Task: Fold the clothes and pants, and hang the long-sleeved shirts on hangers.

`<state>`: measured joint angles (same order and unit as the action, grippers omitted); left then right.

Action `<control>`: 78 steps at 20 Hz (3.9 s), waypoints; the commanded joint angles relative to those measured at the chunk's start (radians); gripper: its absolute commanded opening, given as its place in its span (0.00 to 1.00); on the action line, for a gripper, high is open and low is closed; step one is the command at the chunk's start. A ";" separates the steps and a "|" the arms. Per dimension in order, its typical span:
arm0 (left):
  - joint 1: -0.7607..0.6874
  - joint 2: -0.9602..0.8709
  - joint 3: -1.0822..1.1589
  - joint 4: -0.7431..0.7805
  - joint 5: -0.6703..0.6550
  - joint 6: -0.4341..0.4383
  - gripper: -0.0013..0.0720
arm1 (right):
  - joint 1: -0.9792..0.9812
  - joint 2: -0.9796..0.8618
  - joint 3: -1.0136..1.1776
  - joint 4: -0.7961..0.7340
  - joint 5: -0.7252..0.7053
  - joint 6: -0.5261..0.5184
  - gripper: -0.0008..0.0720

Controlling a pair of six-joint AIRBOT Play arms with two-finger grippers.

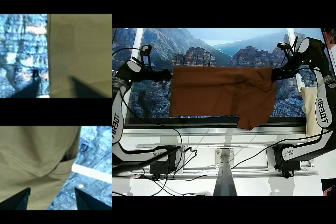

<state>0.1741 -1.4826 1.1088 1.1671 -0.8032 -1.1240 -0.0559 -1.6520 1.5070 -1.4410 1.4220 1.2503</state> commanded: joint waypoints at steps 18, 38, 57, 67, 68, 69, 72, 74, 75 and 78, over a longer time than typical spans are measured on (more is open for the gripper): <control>0.029 0.712 0.096 0.214 -0.397 -0.088 0.83 | -0.323 0.422 -0.927 0.451 -0.067 -0.081 0.49; 0.029 0.668 -0.256 0.405 -0.497 -0.294 0.77 | -0.323 0.422 -0.931 0.526 -0.022 -0.108 0.49; 0.296 0.280 -0.264 0.132 -0.597 -0.113 0.77 | -0.322 0.422 -0.996 0.517 -0.117 -0.091 0.61; 0.298 0.175 -0.322 0.055 -0.550 -0.112 0.70 | -0.322 0.422 -1.094 0.581 -0.214 -0.173 0.51; 0.298 0.175 -0.322 0.060 -0.550 -0.108 0.70 | -0.322 0.422 -1.094 0.621 -0.214 -0.221 0.51; 0.299 0.175 -0.322 0.062 -0.547 -0.108 0.70 | -0.322 0.422 -1.094 0.649 -0.209 -0.253 0.51; 0.303 0.175 -0.322 0.062 -0.547 -0.102 0.70 | -0.322 0.422 -1.094 0.673 -0.201 -0.302 0.48; 0.303 0.175 -0.322 0.061 -0.548 -0.101 0.70 | -0.322 0.422 -1.094 0.678 -0.200 -0.304 0.43; 0.302 0.175 -0.322 0.061 -0.550 -0.101 0.70 | -0.322 0.422 -1.094 0.679 -0.198 -0.304 0.43; 0.302 0.175 -0.342 0.061 -0.551 -0.101 0.70 | -0.322 0.422 -1.094 0.679 -0.192 -0.324 0.25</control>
<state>0.4755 -1.3067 0.7795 1.2282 -1.3533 -1.2266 -0.3779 -1.2304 0.4133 -0.7769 1.2167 0.9573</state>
